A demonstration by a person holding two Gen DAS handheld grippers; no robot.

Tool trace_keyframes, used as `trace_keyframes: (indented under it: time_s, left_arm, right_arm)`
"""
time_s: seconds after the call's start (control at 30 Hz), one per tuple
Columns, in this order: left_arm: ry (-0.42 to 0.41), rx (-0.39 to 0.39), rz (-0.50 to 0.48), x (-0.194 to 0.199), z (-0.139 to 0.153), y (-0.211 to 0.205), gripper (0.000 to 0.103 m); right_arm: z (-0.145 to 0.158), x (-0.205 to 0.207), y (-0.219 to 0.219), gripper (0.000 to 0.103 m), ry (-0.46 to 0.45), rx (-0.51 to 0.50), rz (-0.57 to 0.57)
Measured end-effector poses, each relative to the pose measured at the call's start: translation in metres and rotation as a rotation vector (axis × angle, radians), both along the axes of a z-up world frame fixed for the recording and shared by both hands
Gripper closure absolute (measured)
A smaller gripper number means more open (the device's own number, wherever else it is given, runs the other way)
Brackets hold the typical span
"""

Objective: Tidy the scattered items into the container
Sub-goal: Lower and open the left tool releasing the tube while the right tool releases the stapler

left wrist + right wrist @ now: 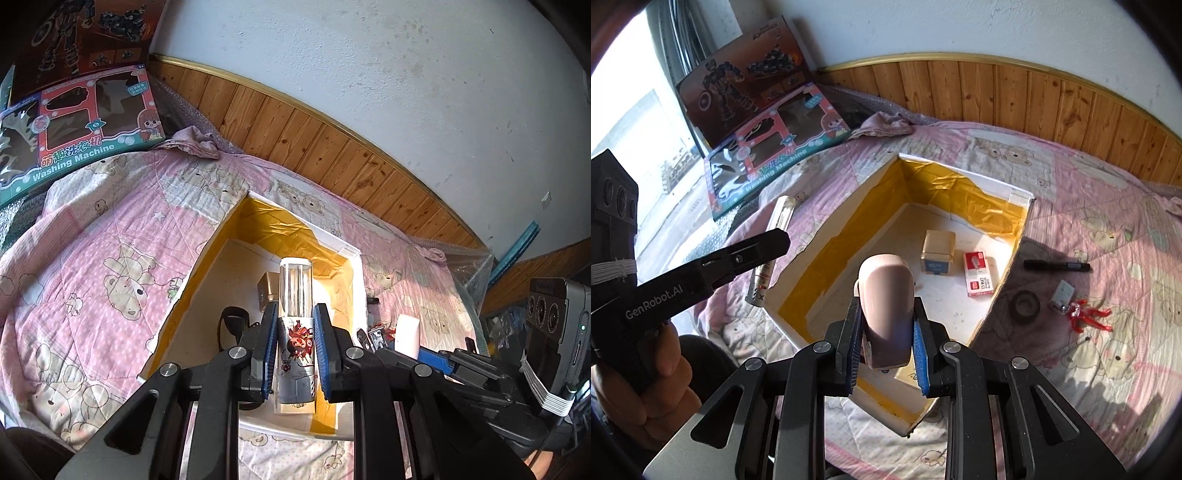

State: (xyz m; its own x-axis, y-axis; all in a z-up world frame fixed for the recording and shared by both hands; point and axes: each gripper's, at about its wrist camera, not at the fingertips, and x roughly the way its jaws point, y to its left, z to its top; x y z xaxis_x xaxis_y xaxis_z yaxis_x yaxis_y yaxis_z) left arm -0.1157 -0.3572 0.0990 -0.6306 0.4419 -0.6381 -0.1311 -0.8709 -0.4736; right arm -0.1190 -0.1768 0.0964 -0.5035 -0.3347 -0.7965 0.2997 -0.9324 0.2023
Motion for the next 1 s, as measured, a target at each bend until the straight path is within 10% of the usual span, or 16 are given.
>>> trace_keyframes:
  time_s: [1.0]
  left_arm:
    - [-0.204, 0.003, -0.068, -0.048, -0.048, 0.062, 0.083]
  right_arm:
    - [-0.015, -0.120, -0.009, 0.077, -0.021, 0.111, 0.089]
